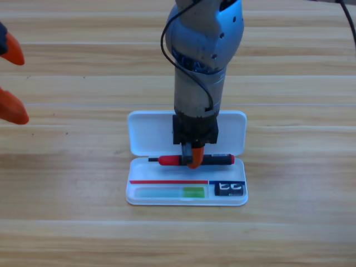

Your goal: Clean up eraser and pencils

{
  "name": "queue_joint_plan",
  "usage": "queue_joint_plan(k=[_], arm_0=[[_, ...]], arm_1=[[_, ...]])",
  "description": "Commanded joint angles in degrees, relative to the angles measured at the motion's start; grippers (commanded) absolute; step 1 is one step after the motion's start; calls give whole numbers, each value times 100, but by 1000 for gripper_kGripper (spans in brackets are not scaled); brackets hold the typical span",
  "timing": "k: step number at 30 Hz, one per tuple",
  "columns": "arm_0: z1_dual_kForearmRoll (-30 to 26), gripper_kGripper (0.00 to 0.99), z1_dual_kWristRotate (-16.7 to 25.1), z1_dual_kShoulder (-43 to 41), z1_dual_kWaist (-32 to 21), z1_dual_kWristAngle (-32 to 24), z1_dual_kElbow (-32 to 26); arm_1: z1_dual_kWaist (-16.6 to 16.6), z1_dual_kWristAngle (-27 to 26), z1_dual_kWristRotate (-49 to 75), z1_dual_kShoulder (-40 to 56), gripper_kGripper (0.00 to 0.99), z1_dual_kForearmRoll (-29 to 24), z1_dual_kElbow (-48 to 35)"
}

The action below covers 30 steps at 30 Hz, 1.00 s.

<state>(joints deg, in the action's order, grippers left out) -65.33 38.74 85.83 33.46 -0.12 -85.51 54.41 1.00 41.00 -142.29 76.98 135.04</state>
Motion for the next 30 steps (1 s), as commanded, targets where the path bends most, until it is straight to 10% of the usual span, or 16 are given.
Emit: queue_joint_plan(k=[1,24,27,30], arm_0=[[56,990,11,-154,-94,-23,201],[355,990,11,-189,-94,-41,597],[355,990,2,-189,-94,-41,597],[372,990,2,-189,-94,-41,606]], arm_1=[[149,128,-4,-440,0,98,57],[211,-4,-84,-378,5,177,57],[202,5,-136,-352,597,177,57],[202,5,-180,-273,778,177,40]])
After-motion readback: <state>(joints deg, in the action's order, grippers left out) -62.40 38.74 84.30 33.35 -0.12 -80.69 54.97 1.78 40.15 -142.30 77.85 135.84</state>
